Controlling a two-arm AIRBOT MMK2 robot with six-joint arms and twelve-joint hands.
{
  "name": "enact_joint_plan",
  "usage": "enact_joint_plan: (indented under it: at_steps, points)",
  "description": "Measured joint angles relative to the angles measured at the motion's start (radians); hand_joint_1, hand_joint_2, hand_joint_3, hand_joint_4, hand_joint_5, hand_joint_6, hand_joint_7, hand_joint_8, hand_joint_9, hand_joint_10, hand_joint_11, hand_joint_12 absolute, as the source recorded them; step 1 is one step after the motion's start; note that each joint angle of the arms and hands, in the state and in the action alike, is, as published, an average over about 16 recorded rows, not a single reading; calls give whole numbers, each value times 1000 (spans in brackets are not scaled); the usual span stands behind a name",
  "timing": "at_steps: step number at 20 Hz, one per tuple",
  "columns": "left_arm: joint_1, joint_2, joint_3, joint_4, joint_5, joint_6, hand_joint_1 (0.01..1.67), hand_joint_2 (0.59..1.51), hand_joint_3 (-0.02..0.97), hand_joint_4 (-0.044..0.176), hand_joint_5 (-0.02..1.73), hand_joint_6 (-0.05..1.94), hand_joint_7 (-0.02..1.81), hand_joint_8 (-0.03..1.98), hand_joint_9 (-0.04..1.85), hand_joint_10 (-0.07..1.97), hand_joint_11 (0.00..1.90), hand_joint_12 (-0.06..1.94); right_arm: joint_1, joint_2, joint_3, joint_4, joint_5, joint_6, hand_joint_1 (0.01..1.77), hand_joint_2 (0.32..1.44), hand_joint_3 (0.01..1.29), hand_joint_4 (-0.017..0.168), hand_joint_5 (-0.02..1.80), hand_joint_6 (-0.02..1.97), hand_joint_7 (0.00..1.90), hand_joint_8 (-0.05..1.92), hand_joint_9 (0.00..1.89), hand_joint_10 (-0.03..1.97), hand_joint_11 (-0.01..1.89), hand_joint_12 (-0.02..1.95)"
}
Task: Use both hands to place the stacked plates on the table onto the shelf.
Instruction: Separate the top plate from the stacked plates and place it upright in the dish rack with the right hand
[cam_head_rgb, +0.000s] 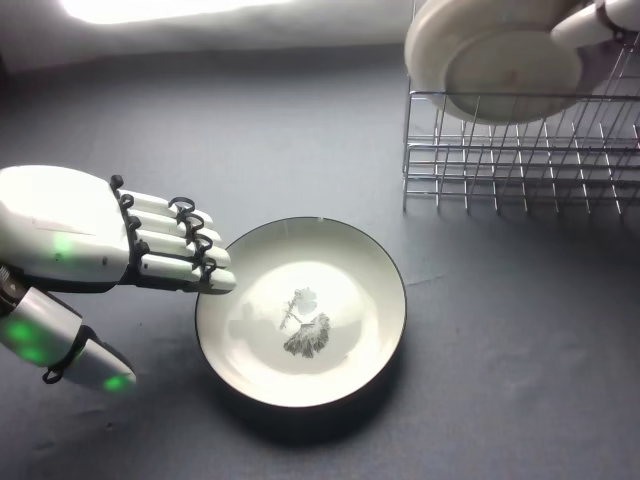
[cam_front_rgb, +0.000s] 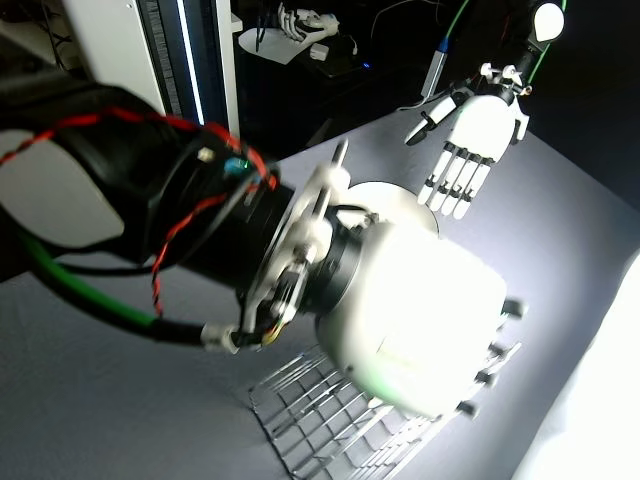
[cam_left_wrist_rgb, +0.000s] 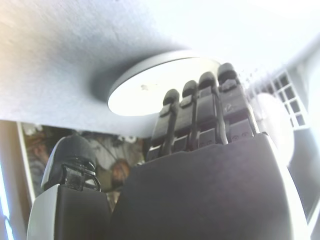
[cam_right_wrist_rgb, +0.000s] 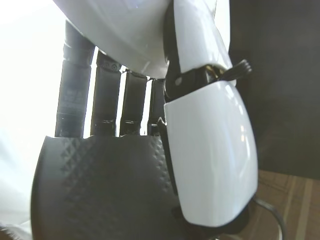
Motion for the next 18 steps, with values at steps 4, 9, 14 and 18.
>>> enact_joint_plan:
  at_steps: [4,9,14,18]
  points:
    - [6,-8,-1,-1,5,0,14,1185,16,6,22,8,20,15,17,7,21,6,-46,11,13,-19,20,-2,1336,1038,10,-9,865,989,992,863,945,941,880,1267]
    - [12,-13,-2,-1,6,0,14,1186,16,6,22,8,20,15,20,6,21,6,-94,25,17,-41,55,-2,1323,1062,11,-7,825,741,938,607,856,722,718,1306]
    - [19,-15,-2,0,5,0,14,1187,16,6,22,8,19,15,22,6,21,6,-116,35,11,-72,94,-2,1297,1063,11,-5,775,469,863,324,764,473,530,1337]
    - [27,-18,-2,1,4,1,14,1188,16,5,23,7,18,16,22,6,21,6,-107,38,3,-125,127,-2,1210,1044,11,-3,626,216,693,98,594,308,336,1227]
